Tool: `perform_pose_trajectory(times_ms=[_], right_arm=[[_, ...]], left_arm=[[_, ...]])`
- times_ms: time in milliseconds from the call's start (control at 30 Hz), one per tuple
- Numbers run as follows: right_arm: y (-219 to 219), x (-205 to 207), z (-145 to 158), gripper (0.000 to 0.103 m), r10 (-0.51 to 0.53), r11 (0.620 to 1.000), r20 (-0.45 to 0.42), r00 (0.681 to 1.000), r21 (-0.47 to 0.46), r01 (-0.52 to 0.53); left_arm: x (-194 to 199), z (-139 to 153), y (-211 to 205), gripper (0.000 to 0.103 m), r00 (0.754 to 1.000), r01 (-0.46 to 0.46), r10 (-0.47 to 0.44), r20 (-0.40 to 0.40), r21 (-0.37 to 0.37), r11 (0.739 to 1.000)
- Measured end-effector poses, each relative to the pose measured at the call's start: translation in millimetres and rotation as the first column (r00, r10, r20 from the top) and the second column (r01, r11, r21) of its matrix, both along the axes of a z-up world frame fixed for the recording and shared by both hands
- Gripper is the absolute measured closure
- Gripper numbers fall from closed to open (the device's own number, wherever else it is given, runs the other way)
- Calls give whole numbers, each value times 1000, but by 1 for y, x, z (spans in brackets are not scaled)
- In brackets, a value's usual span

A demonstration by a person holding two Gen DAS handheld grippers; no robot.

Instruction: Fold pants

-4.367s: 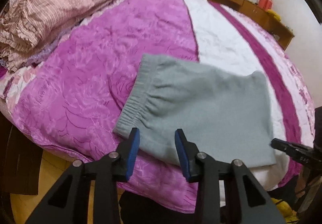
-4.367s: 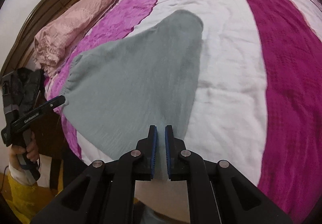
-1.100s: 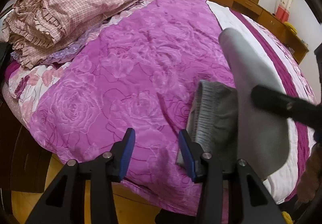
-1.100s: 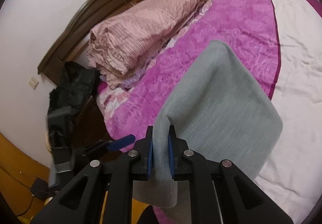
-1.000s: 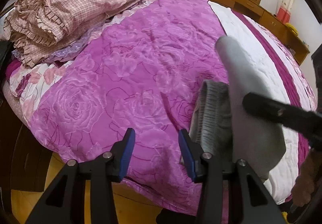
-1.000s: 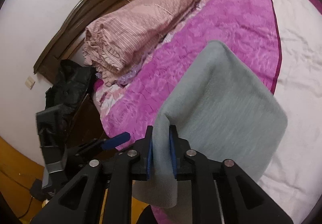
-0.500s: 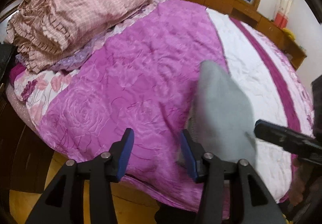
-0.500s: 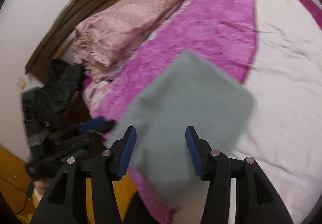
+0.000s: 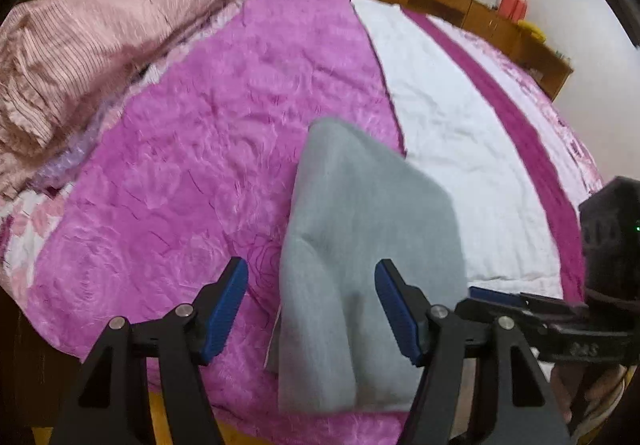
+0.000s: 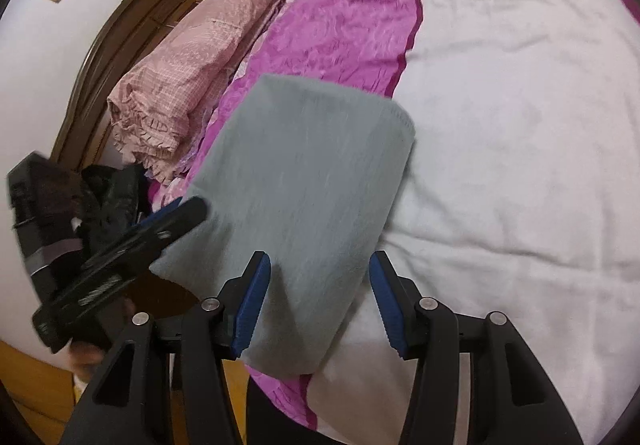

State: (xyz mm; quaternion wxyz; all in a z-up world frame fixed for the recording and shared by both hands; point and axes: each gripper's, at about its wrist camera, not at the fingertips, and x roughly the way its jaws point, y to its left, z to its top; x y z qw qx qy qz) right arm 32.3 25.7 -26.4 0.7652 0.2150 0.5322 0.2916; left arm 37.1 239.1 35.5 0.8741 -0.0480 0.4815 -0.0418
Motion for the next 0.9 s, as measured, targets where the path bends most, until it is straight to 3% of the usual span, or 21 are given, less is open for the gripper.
perform_pose_trajectory(times_ms=[133, 333, 667, 733, 767, 800, 900], right_arm=[[12, 4, -11, 58, 15, 1000, -13, 1000, -6, -15], [21, 17, -40, 50, 17, 1000, -75, 997, 24, -15], [29, 21, -38, 48, 2, 1000, -48, 999, 29, -1], [32, 24, -36, 52, -7, 1000, -48, 999, 29, 8], [33, 24, -35, 61, -9, 1000, -48, 999, 23, 10], [32, 24, -33, 68, -7, 1000, -46, 999, 21, 8], [29, 22, -19, 83, 7, 1000, -10, 1000, 22, -7]], left_arm=[[7, -25, 5, 34, 998, -3, 2, -56, -7, 1000], [9, -44, 15, 27, 998, -15, 12, -68, -52, 999], [13, -53, 12, 26, 998, -4, -3, -67, -103, 995], [13, -53, 12, 38, 998, 2, -11, -63, -140, 990], [11, -52, 11, 53, 998, 15, -24, -51, -164, 986], [9, -50, 8, 59, 999, 27, -34, -39, -166, 986], [2, -43, -2, 62, 999, 40, -41, -3, -106, 994]])
